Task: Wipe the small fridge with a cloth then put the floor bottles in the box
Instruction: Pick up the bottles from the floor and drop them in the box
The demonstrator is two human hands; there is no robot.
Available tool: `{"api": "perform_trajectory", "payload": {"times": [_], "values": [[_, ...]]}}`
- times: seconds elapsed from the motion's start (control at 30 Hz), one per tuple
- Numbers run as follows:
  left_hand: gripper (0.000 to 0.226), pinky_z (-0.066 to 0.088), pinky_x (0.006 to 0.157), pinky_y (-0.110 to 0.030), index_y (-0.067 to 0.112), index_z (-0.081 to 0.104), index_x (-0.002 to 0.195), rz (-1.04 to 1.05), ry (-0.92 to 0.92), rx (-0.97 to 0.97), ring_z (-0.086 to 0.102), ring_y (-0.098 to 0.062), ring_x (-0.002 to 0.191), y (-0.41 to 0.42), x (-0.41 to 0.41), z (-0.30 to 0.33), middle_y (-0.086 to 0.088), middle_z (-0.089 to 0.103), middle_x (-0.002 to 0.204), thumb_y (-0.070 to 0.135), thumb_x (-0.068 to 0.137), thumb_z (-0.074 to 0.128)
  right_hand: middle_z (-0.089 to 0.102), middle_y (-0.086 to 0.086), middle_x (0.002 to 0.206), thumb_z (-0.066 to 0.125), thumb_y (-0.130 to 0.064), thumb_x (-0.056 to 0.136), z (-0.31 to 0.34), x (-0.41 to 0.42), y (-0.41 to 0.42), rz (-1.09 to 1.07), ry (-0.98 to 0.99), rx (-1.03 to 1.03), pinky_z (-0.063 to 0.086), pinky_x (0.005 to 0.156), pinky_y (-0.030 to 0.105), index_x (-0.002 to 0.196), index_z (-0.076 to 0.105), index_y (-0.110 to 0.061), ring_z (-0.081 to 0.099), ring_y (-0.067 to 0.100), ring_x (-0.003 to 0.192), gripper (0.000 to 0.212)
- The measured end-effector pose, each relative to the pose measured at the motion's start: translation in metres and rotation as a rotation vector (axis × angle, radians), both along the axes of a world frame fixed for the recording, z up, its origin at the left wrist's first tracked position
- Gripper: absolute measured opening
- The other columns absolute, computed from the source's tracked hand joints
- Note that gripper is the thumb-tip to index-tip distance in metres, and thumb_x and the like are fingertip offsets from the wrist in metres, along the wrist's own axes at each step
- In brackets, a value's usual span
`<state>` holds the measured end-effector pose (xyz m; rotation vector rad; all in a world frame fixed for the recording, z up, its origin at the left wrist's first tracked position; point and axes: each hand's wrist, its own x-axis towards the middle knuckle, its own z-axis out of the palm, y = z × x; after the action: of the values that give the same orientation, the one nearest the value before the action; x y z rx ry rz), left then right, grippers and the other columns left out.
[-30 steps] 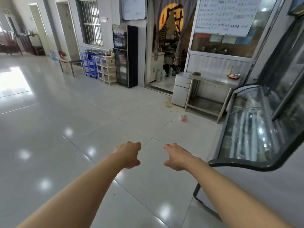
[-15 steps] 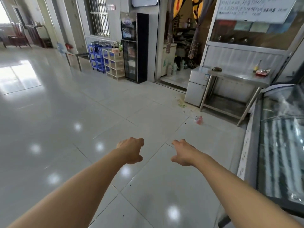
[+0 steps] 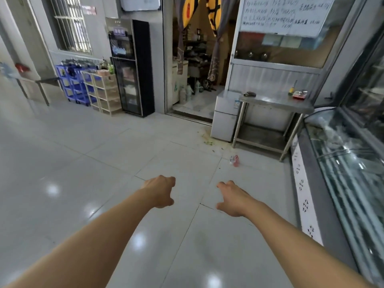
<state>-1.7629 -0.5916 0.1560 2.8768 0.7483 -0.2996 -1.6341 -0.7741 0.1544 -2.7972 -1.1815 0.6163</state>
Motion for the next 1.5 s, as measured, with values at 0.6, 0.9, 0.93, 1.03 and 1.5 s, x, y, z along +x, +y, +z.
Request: {"api": "perform_trajectory", "payload": {"times": [0.6, 0.9, 0.93, 1.03, 1.5], "values": [[0.055, 0.040, 0.080, -0.029, 0.025, 0.039, 0.133, -0.170, -0.020, -0.013, 0.055, -0.023, 0.108, 0.213, 0.313, -0.015, -0.001, 0.056, 0.120, 0.037, 0.083, 0.061, 0.026, 0.014, 0.146, 0.056, -0.031, 0.093, -0.015, 0.291, 0.202, -0.166, 0.040, 0.023, 0.044, 0.098, 0.040, 0.143, 0.029, -0.011, 0.046, 0.031, 0.123, 0.060], [0.055, 0.038, 0.080, -0.029, 0.024, 0.038, 0.134, -0.241, 0.023, -0.079, 0.055, -0.022, 0.106, 0.292, 0.482, -0.040, -0.001, 0.058, 0.114, 0.037, 0.086, 0.060, 0.025, 0.012, 0.149, 0.058, -0.032, 0.091, -0.033, 0.451, 0.278, -0.237, 0.056, 0.013, 0.042, 0.101, 0.042, 0.146, 0.026, -0.015, 0.040, 0.031, 0.130, 0.065], [0.055, 0.037, 0.079, -0.028, 0.024, 0.038, 0.134, -0.259, 0.030, -0.081, 0.055, -0.022, 0.106, 0.301, 0.503, -0.045, -0.001, 0.057, 0.114, 0.037, 0.086, 0.060, 0.023, 0.013, 0.151, 0.058, -0.031, 0.091, -0.037, 0.471, 0.285, -0.257, 0.056, 0.009, 0.041, 0.102, 0.041, 0.147, 0.025, -0.015, 0.037, 0.031, 0.133, 0.066], [0.056, 0.036, 0.081, -0.028, 0.024, 0.038, 0.135, -0.308, 0.056, -0.080, 0.054, -0.023, 0.109, 0.332, 0.572, -0.055, -0.002, 0.055, 0.120, 0.037, 0.086, 0.061, 0.013, 0.011, 0.156, 0.057, -0.030, 0.092, -0.050, 0.525, 0.306, -0.332, 0.081, 0.024, 0.036, 0.107, 0.034, 0.151, 0.018, -0.022, 0.031, 0.027, 0.138, 0.072], [0.051, 0.038, 0.078, -0.027, 0.027, 0.041, 0.130, -0.553, 0.177, -0.123, 0.055, -0.020, 0.108, 0.377, 0.872, -0.086, 0.003, 0.055, 0.120, 0.038, 0.084, 0.061, 0.034, 0.014, 0.140, 0.056, -0.030, 0.091, -0.084, 0.759, 0.319, -0.668, 0.131, -0.013, 0.040, 0.103, 0.038, 0.145, 0.027, -0.012, 0.041, 0.030, 0.128, 0.063]]}}
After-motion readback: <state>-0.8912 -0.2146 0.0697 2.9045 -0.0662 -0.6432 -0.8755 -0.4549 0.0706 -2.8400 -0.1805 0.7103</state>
